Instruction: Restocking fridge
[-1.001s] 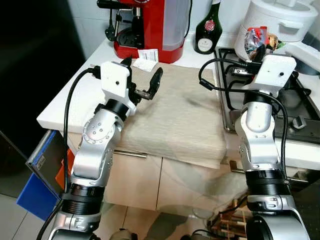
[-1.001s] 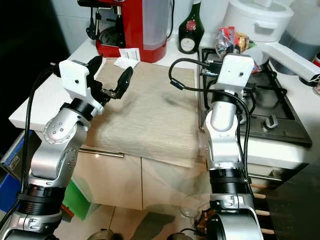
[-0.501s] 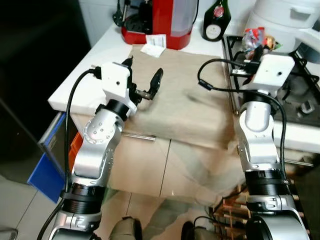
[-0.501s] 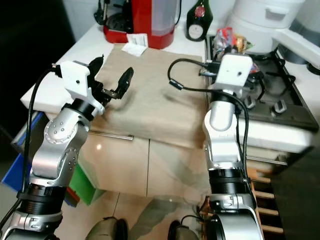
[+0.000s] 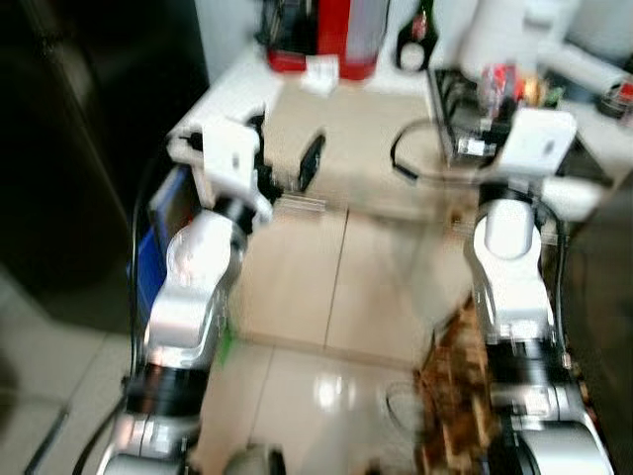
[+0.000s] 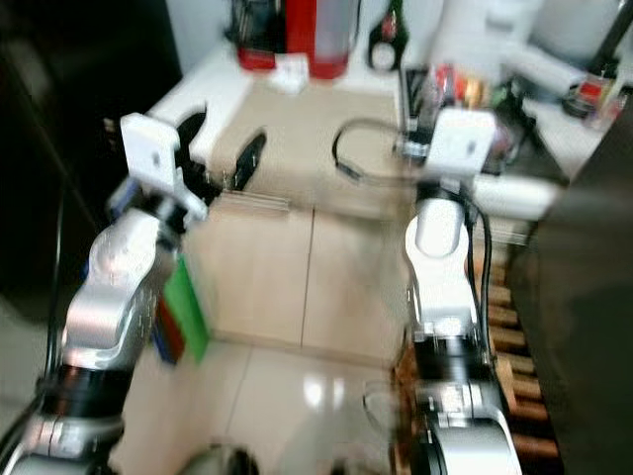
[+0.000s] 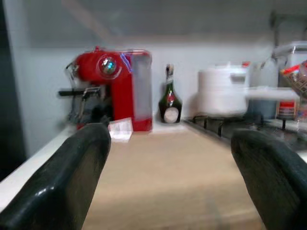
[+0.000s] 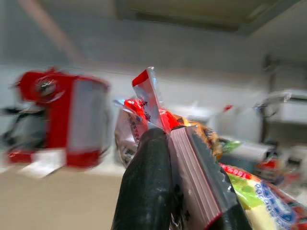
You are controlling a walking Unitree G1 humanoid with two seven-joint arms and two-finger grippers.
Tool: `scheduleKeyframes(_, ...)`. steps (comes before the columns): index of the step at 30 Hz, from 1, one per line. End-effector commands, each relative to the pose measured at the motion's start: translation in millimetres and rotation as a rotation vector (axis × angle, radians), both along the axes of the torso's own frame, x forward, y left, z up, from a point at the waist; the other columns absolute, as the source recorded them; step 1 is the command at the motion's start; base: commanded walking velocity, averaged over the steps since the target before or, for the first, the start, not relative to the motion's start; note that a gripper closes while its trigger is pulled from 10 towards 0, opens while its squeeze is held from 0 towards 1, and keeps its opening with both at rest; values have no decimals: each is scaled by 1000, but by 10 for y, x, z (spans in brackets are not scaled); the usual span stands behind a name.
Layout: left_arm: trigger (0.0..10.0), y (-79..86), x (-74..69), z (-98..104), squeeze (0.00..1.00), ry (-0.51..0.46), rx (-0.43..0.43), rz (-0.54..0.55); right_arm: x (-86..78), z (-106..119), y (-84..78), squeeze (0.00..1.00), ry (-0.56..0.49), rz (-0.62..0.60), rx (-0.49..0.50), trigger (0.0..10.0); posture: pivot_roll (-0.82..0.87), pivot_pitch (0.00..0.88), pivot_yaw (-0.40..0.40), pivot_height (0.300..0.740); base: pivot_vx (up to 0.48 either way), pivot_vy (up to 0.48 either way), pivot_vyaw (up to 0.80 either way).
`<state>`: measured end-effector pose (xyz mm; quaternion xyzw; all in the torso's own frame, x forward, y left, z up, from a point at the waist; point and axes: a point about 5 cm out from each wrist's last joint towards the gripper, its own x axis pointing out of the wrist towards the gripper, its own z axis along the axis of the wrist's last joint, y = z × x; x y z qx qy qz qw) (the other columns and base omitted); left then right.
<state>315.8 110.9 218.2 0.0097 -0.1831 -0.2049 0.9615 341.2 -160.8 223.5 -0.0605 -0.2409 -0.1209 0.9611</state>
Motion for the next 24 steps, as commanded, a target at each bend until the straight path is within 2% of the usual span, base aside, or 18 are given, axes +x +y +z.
scheduleKeyframes(1, 10000, -33, 7, 30, 0, -10, 7, -14, -8, 49, -14, 43, -20, -1, 0, 0, 30, 0, 2, 740, -311, 0, 0)
scheduleKeyframes(14, 10000, -45, 15, 10, 0, -1, 7, -8, -2, -21, 26, 39, 14, 31, -8, 0, 28, 0, 5, 740, -309, 0, 0)
scheduleKeyframes(24, 10000, -66, -32, -24, 0, 4, -6, -15, -26, -116, 50, 39, 62, 83, -26, 0, 22, 0, 5, 740, 0, 0, 0)
